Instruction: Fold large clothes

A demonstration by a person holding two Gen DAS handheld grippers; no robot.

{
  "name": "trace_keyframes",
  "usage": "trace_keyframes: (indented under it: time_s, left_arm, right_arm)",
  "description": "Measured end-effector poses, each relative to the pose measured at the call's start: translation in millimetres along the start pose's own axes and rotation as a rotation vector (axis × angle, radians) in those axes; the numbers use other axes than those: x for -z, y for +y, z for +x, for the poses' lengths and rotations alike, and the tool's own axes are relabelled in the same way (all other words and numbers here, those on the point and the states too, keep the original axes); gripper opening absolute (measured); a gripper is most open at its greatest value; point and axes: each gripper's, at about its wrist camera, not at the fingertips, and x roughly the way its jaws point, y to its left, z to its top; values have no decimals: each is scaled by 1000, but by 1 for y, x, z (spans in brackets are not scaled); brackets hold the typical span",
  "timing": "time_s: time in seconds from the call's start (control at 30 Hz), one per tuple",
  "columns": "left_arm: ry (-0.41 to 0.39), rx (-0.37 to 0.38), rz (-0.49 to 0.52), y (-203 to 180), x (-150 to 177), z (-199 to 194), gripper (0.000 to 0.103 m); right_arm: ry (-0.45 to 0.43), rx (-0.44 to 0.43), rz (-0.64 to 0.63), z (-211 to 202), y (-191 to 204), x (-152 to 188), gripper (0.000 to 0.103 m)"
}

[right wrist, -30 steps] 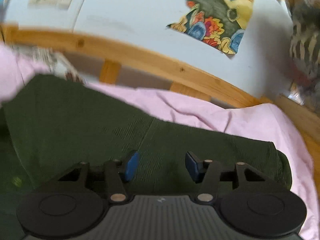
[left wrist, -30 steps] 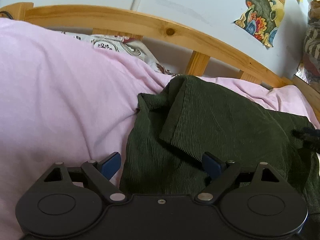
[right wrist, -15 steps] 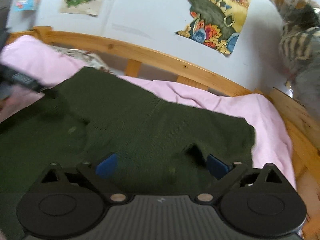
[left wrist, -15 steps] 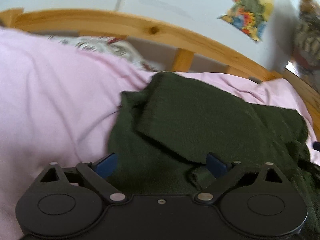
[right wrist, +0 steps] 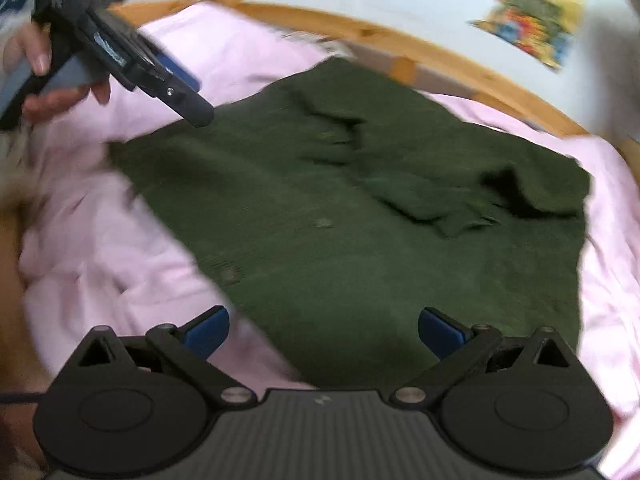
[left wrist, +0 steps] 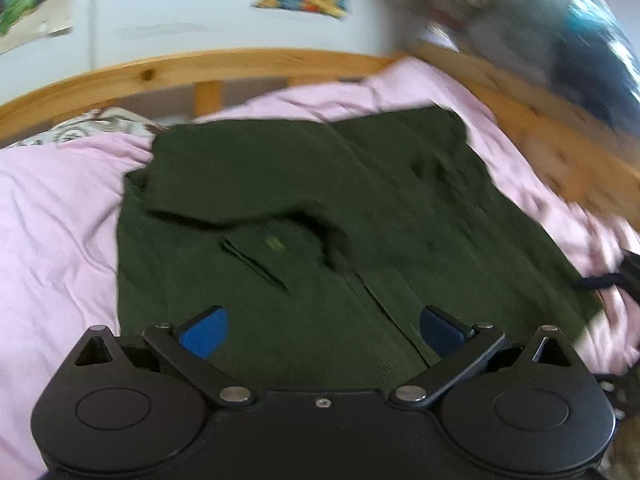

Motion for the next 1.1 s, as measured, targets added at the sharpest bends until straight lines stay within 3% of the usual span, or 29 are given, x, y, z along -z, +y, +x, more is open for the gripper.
trace_keyframes:
  time_s: [0.13,0.27,0.37,0.43,0.57,0.67,0.77,0.9,1.1]
  left_arm:
    - [81,19,79,-22,31,-20,102]
    - [162,-28,158,-41,60,-20,102]
    - [209,-70,242,-52,69,-8,102]
    - [233,-83,282,-58,73,-1,102]
    - [278,-82,318,-64,77,14,102]
    - [301,-100,330,-66,79,20,102]
    - [303,-194,361,-69,81,24,102]
    - [302,-350,375,-60,78,32,97]
    - [286,-461,227,-22,64,34,90]
  right_arm:
    - [41,37,-89,14,22,0,102]
    - [73,86,13,35,15,8,102]
    - [93,66,76,43,5,12,102]
    - [89,99,83,44,2,14,102]
    - [12,193,150,36,-10,15,102]
    - [-92,201,280,21,-27,17,102]
    - [-145,206,437,19,-53,21,103]
    - [-149,208,589,24,-78,29,103]
    - [-148,216,613,25,-81,33,103]
